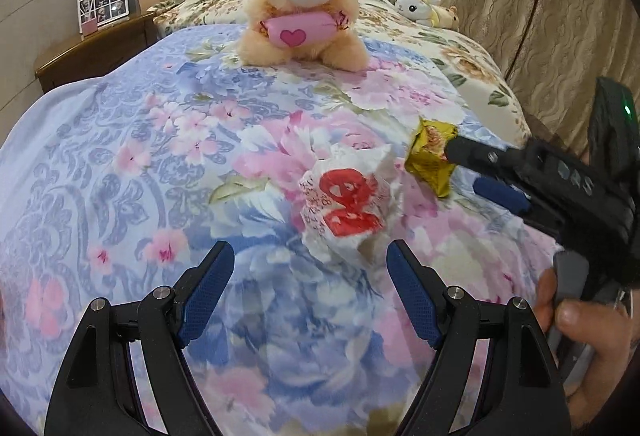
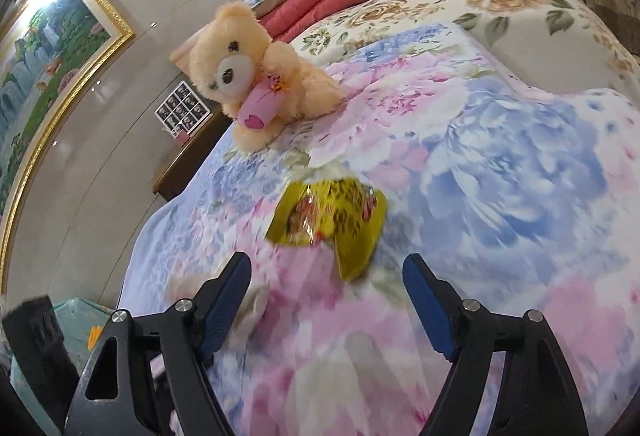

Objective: Collect trash
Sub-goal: 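Grasp the white tissue with the left gripper while the right gripper grasps the yellow wrapper, then carry the tissue and yellow wrapper over the trash bin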

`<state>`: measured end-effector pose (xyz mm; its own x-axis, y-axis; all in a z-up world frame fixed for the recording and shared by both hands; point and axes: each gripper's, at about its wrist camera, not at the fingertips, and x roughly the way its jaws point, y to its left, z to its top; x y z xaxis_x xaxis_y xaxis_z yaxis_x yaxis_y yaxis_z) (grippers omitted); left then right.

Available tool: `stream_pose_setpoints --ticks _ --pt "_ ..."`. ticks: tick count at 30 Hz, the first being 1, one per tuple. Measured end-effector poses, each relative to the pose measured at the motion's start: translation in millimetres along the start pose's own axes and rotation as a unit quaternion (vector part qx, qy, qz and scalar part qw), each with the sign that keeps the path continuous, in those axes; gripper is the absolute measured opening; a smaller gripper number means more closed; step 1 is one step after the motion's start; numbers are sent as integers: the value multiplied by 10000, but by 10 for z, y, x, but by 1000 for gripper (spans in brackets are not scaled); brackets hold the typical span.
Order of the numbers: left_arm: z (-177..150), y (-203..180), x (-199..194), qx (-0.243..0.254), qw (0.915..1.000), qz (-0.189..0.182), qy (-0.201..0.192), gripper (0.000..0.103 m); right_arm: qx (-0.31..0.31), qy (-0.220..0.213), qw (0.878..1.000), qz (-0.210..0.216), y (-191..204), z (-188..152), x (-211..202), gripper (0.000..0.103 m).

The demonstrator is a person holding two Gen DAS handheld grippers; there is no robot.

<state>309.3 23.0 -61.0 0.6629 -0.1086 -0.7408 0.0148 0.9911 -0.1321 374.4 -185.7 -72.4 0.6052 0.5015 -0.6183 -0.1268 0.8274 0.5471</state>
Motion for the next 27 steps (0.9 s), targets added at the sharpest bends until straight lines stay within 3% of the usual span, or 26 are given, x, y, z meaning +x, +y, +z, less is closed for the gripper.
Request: stream_pose_setpoints --ticks 3,6,8,10,13,20,27 --pt "37 24 79 -53 10000 -67 46 74 90 70 9999 -69 -39 83 158 69" --pt "77 4 158 -80 9994 -292 154 52 108 187 9998 -46 -58 104 258 45" --pt "82 -35 191 -49 9986 -466 233 27 86 132 9999 -8 -57 84 230 30" --pt "76 -84 172 8 9988 -452 196 22 36 137 9999 35 -52 72 181 14" --pt "61 -133 103 35 9985 -532 154 14 -2 126 9999 31 -78 20 54 12" --pt "-133 -299 -143 165 9979 -613 127 13 190 23 9998 108 -252 -193 -424 11" --pt "-424 -599 -389 381 9958 -803 235 13 20 -186 9998 -85 -299 -539 -1018 11"
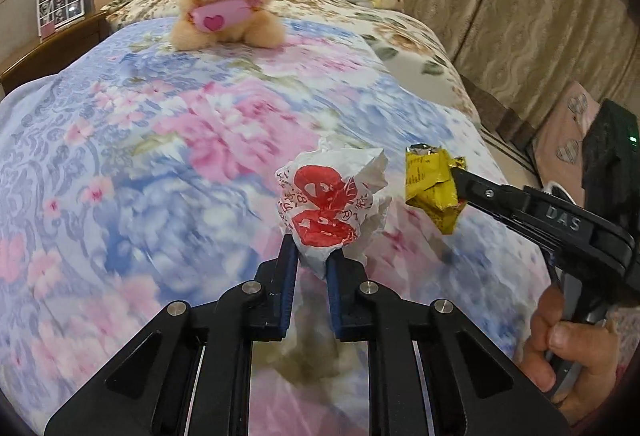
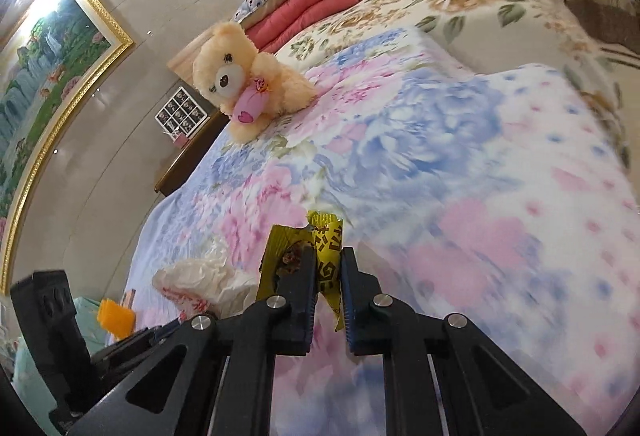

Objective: Collect trash
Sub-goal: 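Carry the tissue and yellow wrapper over the trash bin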

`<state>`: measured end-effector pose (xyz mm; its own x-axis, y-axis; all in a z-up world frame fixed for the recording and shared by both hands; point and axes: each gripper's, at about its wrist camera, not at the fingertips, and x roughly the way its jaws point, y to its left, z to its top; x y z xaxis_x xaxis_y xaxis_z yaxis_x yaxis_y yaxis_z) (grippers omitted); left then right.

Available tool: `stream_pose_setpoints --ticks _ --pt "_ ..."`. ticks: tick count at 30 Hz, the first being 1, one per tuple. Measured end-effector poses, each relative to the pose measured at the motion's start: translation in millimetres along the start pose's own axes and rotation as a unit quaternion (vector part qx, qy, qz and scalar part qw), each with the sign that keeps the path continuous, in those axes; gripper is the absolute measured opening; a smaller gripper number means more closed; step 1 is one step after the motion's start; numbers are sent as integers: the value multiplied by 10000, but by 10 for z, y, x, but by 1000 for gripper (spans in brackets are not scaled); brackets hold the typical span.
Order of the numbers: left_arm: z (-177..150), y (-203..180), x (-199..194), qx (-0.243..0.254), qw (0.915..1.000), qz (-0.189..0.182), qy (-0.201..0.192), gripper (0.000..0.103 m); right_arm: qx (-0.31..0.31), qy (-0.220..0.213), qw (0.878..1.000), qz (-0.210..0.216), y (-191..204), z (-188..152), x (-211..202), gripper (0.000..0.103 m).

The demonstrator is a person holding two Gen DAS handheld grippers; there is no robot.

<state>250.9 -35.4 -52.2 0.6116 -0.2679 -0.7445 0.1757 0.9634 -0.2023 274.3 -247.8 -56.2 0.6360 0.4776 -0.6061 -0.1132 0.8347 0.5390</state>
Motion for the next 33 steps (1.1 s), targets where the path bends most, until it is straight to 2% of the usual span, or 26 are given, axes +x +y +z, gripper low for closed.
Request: stream_pose_setpoints --ticks 12,22,33 --pt "-337 -631 -294 442 9988 -201 3 13 -234 -304 9986 -354 -49 -510 -788 11" --pt "-471 -1025 -415 788 9962 -372 10 13 -143 -634 9959 -632 -256 -653 -1252 11" --pt "-527 -1291 -444 1005 9937 -491 15 13 -42 -828 9929 -851 -447 -740 -1536 11"
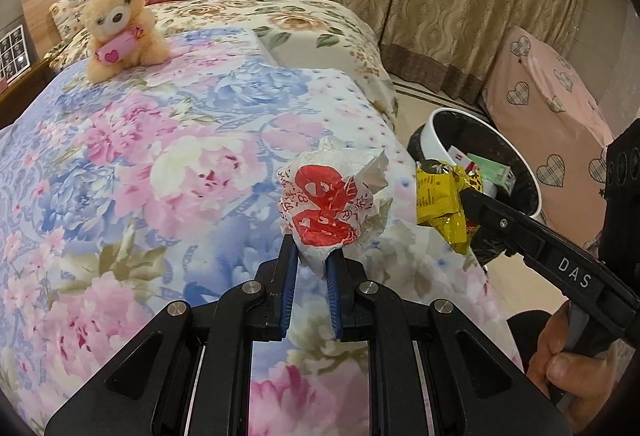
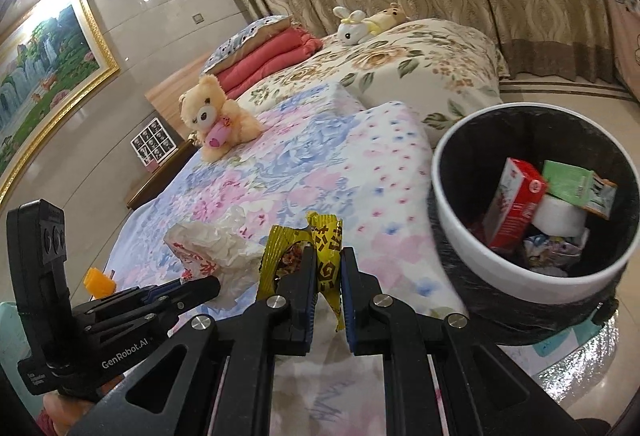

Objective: Collect trash
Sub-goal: 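Carry the tissue and yellow wrapper over the trash bin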

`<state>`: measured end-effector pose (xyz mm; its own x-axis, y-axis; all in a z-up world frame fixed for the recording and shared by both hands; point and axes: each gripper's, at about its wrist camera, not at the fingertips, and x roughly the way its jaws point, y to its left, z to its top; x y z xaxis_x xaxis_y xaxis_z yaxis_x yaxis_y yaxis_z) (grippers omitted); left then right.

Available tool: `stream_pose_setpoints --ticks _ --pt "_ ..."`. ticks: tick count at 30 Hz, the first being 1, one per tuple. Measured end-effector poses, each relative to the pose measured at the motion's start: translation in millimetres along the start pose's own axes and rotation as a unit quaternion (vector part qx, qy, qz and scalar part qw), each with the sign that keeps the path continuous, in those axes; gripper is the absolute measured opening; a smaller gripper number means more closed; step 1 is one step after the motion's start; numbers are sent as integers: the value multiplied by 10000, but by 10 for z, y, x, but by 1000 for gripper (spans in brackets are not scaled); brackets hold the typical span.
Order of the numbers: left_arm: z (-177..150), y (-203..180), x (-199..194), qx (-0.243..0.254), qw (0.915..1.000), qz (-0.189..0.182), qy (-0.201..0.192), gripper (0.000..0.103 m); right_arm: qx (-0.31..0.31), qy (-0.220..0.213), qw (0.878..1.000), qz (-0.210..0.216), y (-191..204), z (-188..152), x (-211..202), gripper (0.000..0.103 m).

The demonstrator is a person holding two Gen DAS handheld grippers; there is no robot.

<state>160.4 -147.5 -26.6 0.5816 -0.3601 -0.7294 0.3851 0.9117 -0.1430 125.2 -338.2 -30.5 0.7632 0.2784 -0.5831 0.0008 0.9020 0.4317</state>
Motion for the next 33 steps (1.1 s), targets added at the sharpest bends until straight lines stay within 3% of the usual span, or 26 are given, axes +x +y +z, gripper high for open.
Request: stream_pose_setpoints --ticks 33 --pt "-20 -460 12 386 9989 -259 29 13 188 -127 9996 -160 -267 -93 -351 11"
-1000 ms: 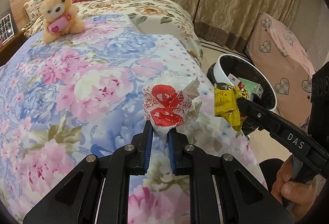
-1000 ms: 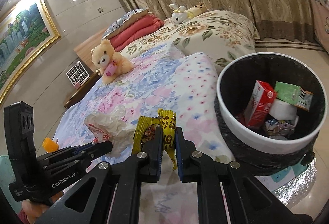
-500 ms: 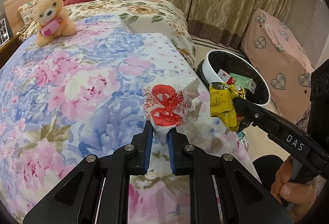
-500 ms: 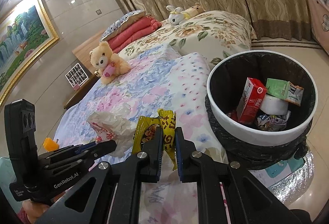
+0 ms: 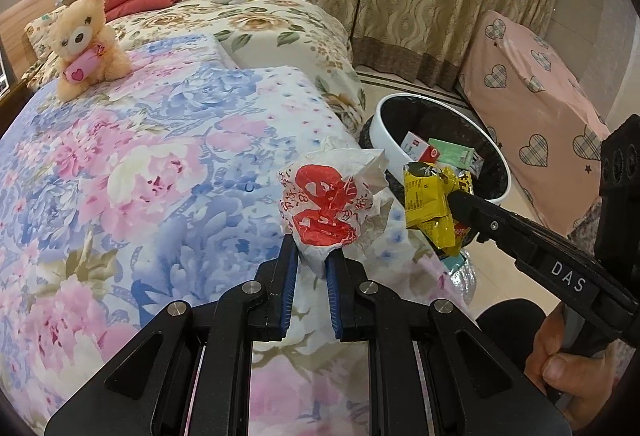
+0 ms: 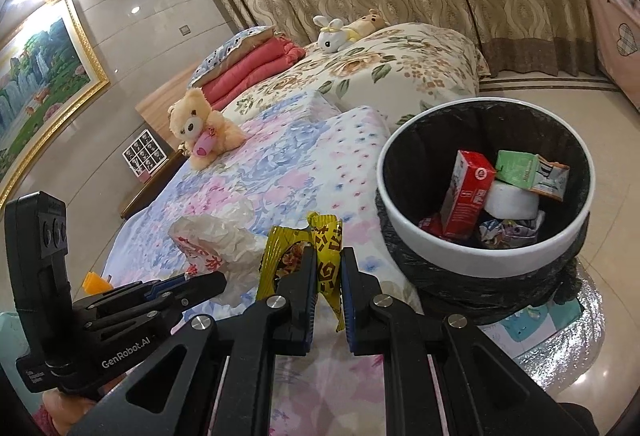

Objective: Collect trash
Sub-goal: 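Carry the tissue and yellow wrapper over the trash bin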

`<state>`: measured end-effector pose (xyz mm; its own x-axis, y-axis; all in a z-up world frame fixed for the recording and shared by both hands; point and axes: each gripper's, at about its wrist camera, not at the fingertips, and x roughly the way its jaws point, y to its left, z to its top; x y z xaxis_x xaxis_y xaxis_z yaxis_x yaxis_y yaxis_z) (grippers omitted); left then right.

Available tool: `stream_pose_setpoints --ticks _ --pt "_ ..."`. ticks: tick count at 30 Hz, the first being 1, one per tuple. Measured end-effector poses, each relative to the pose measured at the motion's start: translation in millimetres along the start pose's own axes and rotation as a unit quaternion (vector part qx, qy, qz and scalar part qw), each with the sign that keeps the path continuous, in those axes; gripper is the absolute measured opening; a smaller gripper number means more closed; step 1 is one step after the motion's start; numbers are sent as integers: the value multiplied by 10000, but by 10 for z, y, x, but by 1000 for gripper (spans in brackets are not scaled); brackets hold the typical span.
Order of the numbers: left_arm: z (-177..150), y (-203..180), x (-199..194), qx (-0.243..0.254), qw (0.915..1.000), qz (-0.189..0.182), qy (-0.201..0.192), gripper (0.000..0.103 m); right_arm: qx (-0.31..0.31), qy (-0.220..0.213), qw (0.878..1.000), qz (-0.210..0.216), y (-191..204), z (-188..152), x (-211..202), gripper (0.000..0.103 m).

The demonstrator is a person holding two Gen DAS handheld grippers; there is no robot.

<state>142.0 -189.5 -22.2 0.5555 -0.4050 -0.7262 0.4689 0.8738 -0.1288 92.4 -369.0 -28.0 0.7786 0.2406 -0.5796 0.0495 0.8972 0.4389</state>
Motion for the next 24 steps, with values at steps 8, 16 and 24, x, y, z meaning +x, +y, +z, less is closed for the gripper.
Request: stream_pose_setpoints --ticks 8,16,24 --pt "29 -128 35 98 9999 -68 16 13 57 -24 10000 -77 -133 41 -72 12" --pt "47 -235 99 181 9997 -116 78 13 118 -60 9998 -160 -260 77 -120 12" --pt "111 -360 148 291 9994 -162 88 13 157 -123 9995 -244 -379 149 -186 12"
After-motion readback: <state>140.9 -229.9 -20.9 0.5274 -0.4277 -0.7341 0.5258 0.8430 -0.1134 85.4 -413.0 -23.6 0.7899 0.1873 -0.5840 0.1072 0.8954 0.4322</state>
